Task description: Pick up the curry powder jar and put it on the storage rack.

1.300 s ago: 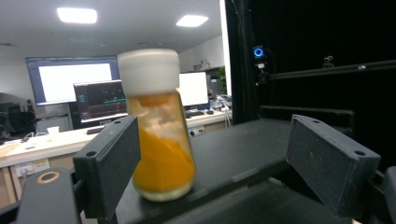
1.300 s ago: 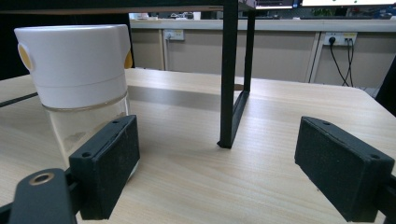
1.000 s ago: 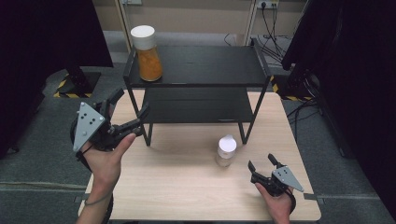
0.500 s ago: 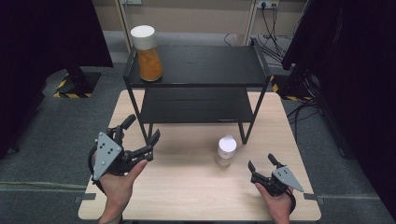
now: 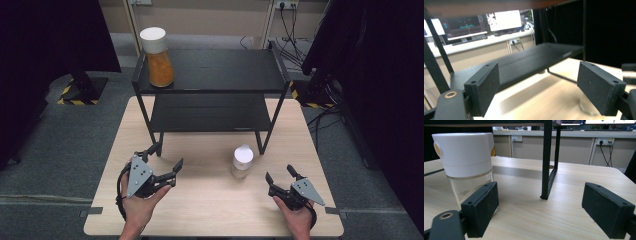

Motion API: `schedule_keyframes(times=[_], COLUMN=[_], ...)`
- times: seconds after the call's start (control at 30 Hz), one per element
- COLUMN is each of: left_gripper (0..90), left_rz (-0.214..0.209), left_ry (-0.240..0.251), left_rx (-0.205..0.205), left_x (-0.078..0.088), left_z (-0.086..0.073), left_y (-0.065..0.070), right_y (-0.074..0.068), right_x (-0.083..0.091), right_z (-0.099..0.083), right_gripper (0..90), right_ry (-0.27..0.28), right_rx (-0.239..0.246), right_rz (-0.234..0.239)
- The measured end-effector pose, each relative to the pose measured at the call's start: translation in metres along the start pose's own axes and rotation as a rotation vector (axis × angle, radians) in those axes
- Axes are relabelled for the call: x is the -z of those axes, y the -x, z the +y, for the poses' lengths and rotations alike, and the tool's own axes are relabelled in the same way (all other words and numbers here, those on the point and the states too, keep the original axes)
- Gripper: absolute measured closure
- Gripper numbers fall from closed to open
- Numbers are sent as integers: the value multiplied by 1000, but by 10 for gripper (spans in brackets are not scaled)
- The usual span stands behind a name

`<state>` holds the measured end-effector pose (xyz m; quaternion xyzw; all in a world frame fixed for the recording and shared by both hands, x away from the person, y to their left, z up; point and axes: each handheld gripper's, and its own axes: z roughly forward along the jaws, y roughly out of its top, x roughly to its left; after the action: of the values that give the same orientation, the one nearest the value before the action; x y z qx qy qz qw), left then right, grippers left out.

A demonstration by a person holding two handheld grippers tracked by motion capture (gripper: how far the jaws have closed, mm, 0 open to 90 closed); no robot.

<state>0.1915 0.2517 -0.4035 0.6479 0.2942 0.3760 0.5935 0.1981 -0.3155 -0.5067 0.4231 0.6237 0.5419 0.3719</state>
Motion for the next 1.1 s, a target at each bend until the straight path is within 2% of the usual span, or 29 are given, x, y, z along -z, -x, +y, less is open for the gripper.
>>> schedule_keyframes(times=[0.07, 0.1, 0.13, 0.23, 0.3, 0.37, 0.57, 0.63, 0.73, 0.8, 0.87, 0.97, 1.1], left_gripper=[178, 179, 179, 179, 179, 179, 179, 178, 172, 170, 170, 169, 165], left_rz=[-8, -6, -6, -7, -4, 0, 11, -1, -22, -19, -15, -11, -5], left_ry=[-6, -1, -1, -8, -15, -17, -64, -57, -33, -34, -38, -42, -54], left_rx=[12, 15, 15, 24, 22, 41, 82, 105, 165, 209, 227, 234, 221], left_x=[-1, -1, -1, -2, -2, -2, -3, -4, -5, -5, -5, -5, -7], left_z=[-7, -16, -16, -29, -31, -38, -64, -74, -88, -97, -101, -104, -108], left_y=[-1, 1, 1, 1, 2, 2, 1, -4, -12, -16, -17, -18, -19], right_y=[0, 0, 0, 0, 0, 0, 1, 1, 2, 2, 2, 1, 2], right_x=[0, 0, 0, 0, 0, 0, 0, -1, -1, -1, -1, -1, -1], right_z=[0, 0, 0, 0, 0, 0, 1, 1, 1, 2, 2, 2, 2], right_gripper=[143, 143, 143, 143, 143, 143, 143, 143, 143, 143, 143, 143, 143], right_ry=[0, 0, 0, -1, -2, -3, -5, -6, -7, -8, -9, -9, -9], right_rx=[-1, -2, -2, -1, -1, 0, 1, 3, 5, 5, 7, 10, 9], right_rz=[0, 0, 0, 0, 0, 1, 7, 10, 13, 14, 15, 15, 16])
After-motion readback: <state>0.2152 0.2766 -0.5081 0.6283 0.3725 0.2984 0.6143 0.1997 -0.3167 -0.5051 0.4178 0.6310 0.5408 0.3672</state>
